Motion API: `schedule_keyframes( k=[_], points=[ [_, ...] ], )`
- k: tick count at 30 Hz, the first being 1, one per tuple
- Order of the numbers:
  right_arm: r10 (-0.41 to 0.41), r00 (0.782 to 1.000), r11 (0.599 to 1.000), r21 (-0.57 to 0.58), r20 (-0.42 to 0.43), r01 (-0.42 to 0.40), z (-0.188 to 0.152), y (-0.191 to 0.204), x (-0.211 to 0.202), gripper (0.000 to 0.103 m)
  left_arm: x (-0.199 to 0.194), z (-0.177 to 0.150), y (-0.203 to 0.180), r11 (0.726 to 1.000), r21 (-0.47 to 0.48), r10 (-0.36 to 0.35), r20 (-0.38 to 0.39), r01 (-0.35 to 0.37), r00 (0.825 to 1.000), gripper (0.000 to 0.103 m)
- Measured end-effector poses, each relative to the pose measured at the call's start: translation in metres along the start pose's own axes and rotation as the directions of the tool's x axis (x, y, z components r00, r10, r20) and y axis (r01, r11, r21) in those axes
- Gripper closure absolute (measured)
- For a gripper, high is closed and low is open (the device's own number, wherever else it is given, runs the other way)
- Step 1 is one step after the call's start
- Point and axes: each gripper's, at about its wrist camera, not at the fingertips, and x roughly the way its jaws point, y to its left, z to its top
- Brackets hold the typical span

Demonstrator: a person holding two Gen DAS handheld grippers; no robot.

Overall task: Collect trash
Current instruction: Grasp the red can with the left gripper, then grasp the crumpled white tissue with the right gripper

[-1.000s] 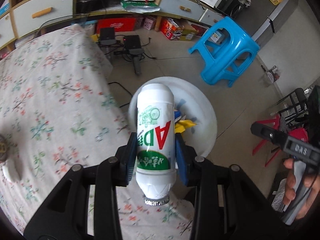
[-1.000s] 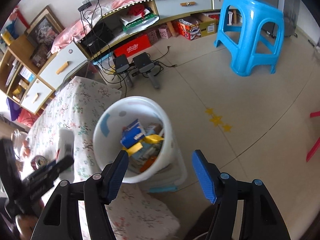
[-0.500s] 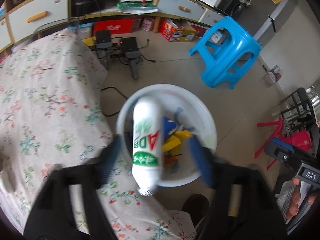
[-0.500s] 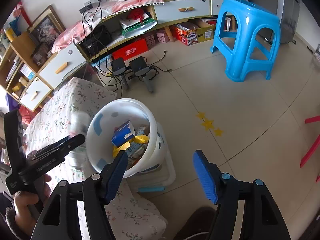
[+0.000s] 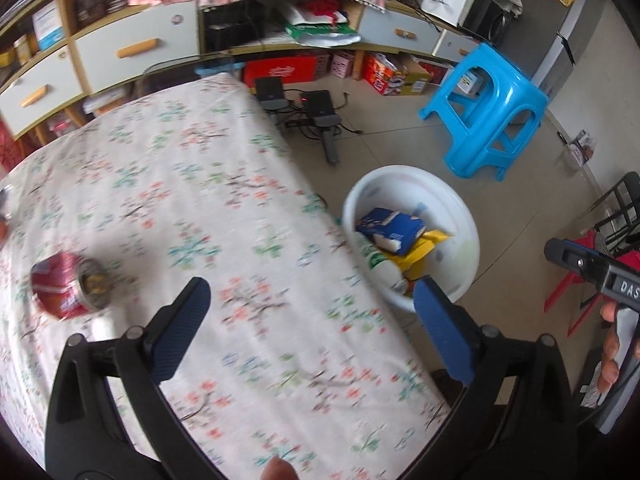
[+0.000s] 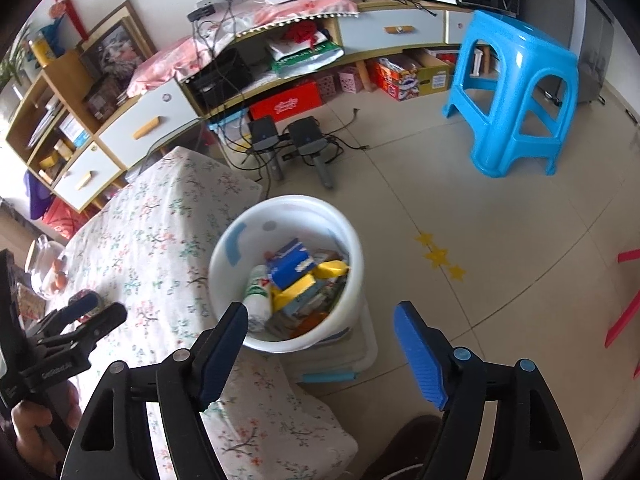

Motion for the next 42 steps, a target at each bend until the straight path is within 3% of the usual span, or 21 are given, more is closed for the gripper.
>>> schedule_keyframes(
  k=[11, 14, 26, 33, 37, 39, 42],
  points=[
    [0.061, 0.997, 0.997, -0.055, -0.041, -0.063, -0.01, 0.066, 0.013, 0.023, -0.04, -0.038, 0.094, 0.977, -0.168, 0.138, 0.043, -0.129, 0.99, 0.001],
    [0.057, 0.997, 0.995, -0.08, -0.058, -0.062, -0.012, 0.084, 0.021, 0.023, -0.036, -0.048, 0.124, 0.951, -0.252, 0.181, -0.016, -0.179, 0.983, 0.001],
    [0.081, 0.99, 0.988, -0.122, -0.116, -0.095, -0.013, 0.145, 0.05, 0.022, -0.011, -0.038, 0.184, 0.9, -0.4, 0.167, -0.049, -0.172, 0.985, 0.001],
    [0.068, 0.988, 0.988, -0.127, -0.14, -0.087, -0.014, 0.163, 0.066, 0.022, 0.012, -0.024, 0.185, 0.905, -0.363, 0.207, -0.074, -0.22, 0.975, 0.001],
    [0.06, 0.988, 0.988, -0.131, -0.144, -0.079, -0.012, 0.167, 0.071, 0.022, 0.019, -0.025, 0.199, 0.891, -0.395, 0.204, -0.092, -0.224, 0.975, 0.001],
    [0.056, 0.987, 0.988, -0.134, -0.148, -0.076, -0.012, 0.169, 0.073, 0.022, 0.018, -0.027, 0.205, 0.892, -0.412, 0.166, -0.079, -0.184, 0.983, 0.011],
    [0.048, 0.987, 0.987, -0.141, -0.155, -0.071, -0.013, 0.176, 0.079, 0.022, 0.01, -0.031, 0.21, 0.895, -0.419, 0.139, -0.066, -0.154, 0.988, 0.014]
  ],
)
